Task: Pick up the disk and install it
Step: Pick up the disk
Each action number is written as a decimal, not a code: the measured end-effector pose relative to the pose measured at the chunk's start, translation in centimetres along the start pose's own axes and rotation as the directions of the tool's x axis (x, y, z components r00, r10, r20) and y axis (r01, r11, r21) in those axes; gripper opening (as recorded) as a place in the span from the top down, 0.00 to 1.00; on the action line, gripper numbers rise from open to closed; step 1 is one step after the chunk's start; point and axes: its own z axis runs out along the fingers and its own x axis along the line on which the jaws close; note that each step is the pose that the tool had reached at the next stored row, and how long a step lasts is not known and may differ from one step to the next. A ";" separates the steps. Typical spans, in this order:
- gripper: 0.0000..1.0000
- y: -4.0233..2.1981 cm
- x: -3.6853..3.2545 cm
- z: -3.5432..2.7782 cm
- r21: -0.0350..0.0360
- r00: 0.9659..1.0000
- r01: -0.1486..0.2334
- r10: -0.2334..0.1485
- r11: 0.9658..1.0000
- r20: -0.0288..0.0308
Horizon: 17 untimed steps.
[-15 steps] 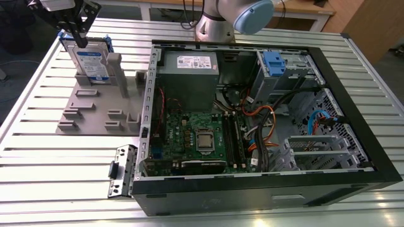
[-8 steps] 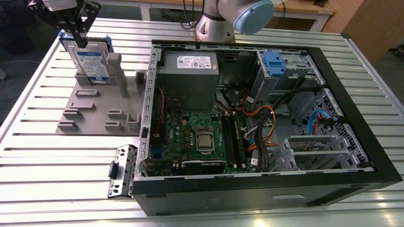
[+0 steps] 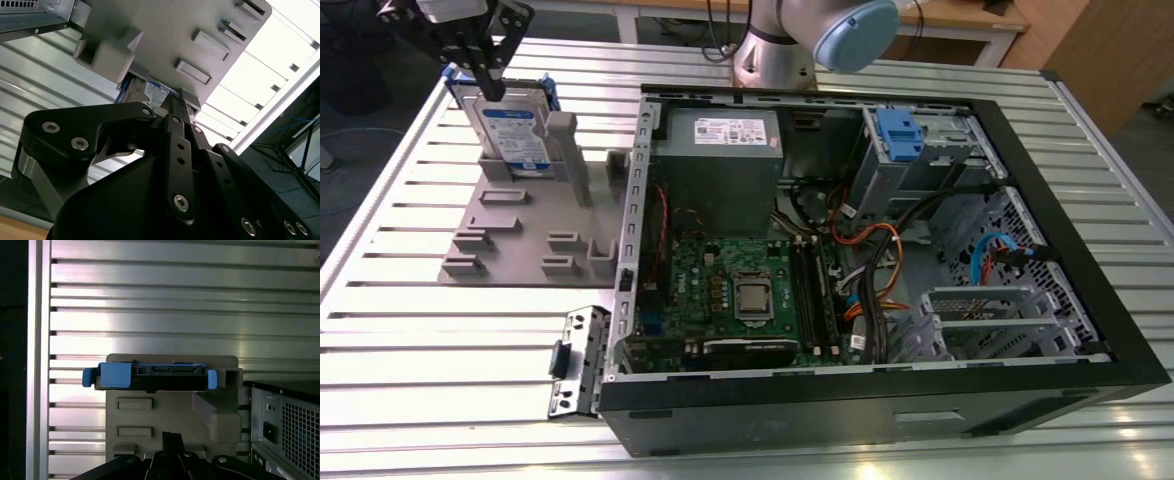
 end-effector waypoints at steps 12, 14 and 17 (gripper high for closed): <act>0.90 0.00 0.00 0.00 -0.002 0.997 0.071 -0.071 0.997 0.000; 0.90 0.00 0.00 0.00 -0.002 0.997 0.083 -0.083 0.997 0.000; 0.90 0.00 0.00 0.00 -0.003 0.995 0.101 -0.101 0.995 0.000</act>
